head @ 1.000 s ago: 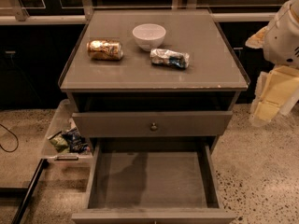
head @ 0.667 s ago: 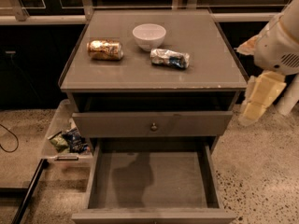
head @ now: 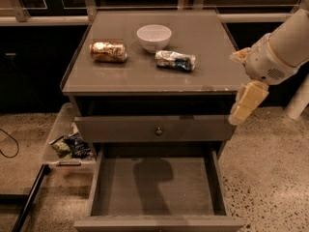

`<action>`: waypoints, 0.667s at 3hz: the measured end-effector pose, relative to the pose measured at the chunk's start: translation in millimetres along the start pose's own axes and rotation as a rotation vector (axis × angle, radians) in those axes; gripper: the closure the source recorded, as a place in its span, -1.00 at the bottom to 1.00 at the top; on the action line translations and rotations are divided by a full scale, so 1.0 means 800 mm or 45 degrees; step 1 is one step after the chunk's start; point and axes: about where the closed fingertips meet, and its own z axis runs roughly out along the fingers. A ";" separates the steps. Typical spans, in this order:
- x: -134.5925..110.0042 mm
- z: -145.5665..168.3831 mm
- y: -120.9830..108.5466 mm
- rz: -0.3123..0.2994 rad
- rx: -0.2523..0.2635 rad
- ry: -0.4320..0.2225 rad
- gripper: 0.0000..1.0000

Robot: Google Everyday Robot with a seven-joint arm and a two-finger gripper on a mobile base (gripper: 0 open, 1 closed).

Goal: Place redbull can into middle drawer

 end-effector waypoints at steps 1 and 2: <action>-0.003 0.022 -0.022 0.006 0.033 -0.096 -1.00; -0.008 0.040 -0.034 0.023 0.039 -0.154 -1.00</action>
Offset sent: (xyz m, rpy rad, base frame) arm 0.0549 0.0144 -0.0283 0.1718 -0.0700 -0.0117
